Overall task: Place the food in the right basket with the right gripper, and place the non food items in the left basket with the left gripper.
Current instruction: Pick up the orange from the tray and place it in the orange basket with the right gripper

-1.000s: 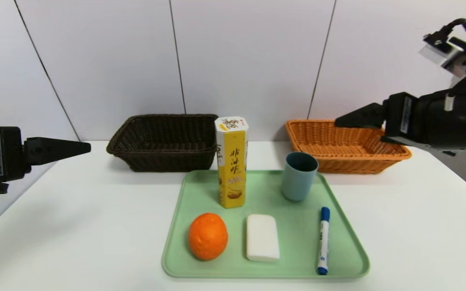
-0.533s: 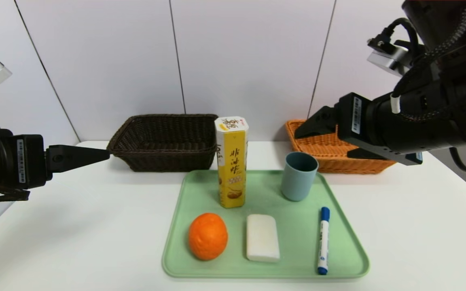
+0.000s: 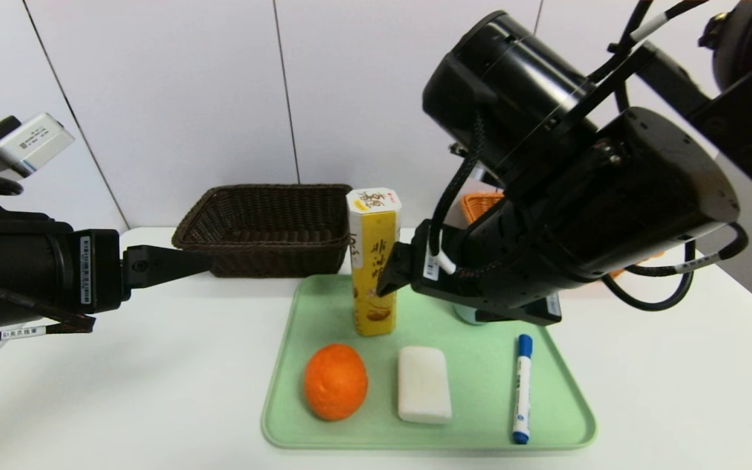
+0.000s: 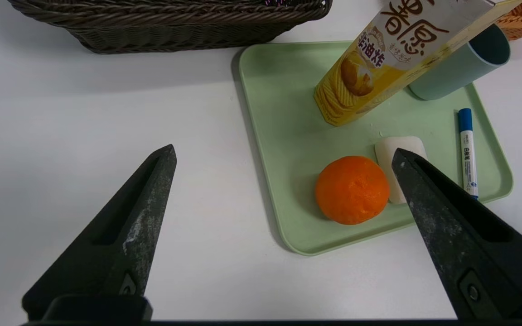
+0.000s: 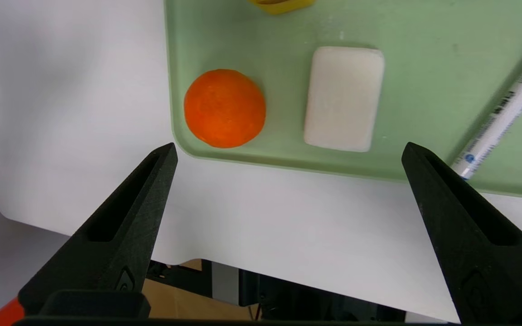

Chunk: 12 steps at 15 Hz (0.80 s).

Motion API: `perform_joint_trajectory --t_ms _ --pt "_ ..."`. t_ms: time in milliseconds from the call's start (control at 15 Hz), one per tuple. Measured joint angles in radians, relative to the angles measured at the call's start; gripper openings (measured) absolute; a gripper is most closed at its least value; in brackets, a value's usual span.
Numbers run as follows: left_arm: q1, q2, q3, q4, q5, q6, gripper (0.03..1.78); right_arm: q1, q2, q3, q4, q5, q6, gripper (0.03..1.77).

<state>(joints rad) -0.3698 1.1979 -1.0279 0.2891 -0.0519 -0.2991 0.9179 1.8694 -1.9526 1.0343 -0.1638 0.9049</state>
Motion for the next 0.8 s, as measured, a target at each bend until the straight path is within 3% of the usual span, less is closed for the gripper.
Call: perform_joint_trajectory --t_ms 400,800 --pt "-0.008 0.006 0.050 -0.006 0.000 -0.006 1.69 0.090 0.079 -0.002 -0.084 0.025 0.067 1.71" --pt "-0.011 0.001 0.071 -0.005 -0.001 -0.009 1.69 0.123 0.139 -0.002 -0.117 0.029 0.168 1.71"
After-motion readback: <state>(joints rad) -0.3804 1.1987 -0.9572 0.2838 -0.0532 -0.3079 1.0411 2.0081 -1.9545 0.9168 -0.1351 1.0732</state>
